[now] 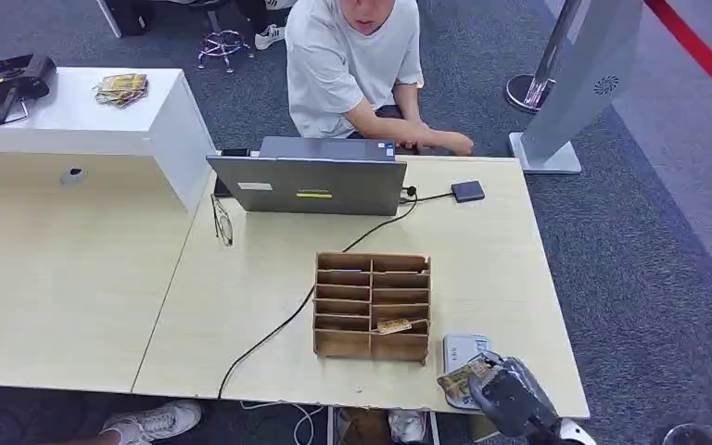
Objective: Pass the card to the sensor for recognition and then transmit it.
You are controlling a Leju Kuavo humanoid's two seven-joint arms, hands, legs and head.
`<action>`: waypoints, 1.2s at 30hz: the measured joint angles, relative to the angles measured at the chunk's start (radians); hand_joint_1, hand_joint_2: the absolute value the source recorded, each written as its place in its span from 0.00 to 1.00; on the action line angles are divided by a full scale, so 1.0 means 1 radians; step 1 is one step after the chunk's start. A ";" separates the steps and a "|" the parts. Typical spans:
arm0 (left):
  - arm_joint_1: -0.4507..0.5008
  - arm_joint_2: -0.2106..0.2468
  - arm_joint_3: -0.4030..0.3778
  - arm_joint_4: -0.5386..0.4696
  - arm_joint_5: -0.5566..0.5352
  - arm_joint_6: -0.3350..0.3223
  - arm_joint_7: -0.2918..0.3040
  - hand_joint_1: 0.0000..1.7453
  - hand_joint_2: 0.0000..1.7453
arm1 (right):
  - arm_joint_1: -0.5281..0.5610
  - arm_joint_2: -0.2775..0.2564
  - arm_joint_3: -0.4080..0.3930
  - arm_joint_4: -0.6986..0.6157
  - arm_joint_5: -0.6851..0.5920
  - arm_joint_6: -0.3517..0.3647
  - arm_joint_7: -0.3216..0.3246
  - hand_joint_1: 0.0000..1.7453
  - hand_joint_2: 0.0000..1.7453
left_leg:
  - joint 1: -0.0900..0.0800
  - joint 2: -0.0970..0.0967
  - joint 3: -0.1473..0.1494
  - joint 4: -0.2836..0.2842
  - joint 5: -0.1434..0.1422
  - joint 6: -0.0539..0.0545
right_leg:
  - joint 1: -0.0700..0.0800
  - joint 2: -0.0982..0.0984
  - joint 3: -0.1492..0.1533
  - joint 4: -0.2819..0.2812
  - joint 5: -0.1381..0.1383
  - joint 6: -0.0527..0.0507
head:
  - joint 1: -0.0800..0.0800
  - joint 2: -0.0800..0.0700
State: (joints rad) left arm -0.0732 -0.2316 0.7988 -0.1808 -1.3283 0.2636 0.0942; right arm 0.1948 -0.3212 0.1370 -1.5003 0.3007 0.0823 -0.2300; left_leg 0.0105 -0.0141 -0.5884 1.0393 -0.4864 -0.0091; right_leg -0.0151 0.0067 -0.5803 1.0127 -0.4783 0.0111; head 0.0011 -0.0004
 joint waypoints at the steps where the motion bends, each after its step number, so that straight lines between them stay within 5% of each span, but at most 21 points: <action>1: 0.000 0.000 0.000 0.000 0.000 0.000 0.000 0.00 0.00 | -0.001 -0.001 0.010 0.000 0.011 -0.015 0.008 1.00 1.00 | 0.000 0.000 0.000 0.000 0.000 0.000 | 0.000 0.000 0.000 0.000 0.000 0.000 | 0.000 0.000; 11: 0.000 -0.001 0.000 0.000 0.003 0.001 0.003 0.00 0.00 | -0.024 -0.002 0.064 -0.007 0.103 -0.100 0.050 1.00 1.00 | 0.000 0.000 0.000 0.000 0.000 0.000 | 0.000 0.000 0.000 0.000 0.000 0.000 | 0.000 0.000; 36: 0.000 -0.002 0.000 0.000 0.001 0.001 0.006 0.00 0.00 | -0.054 0.002 0.024 0.015 0.167 -0.125 0.082 1.00 1.00 | 0.000 0.000 0.000 0.000 0.000 0.000 | 0.000 0.000 0.000 0.000 0.000 0.000 | 0.000 0.000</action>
State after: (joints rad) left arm -0.0730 -0.2335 0.7992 -0.1808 -1.3275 0.2644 0.1000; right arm 0.1411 -0.3189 0.1613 -1.4855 0.4677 -0.0423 -0.1484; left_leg 0.0105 -0.0142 -0.5884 1.0393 -0.4864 -0.0092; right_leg -0.0151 0.0066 -0.5803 1.0127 -0.4783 0.0111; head 0.0011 -0.0004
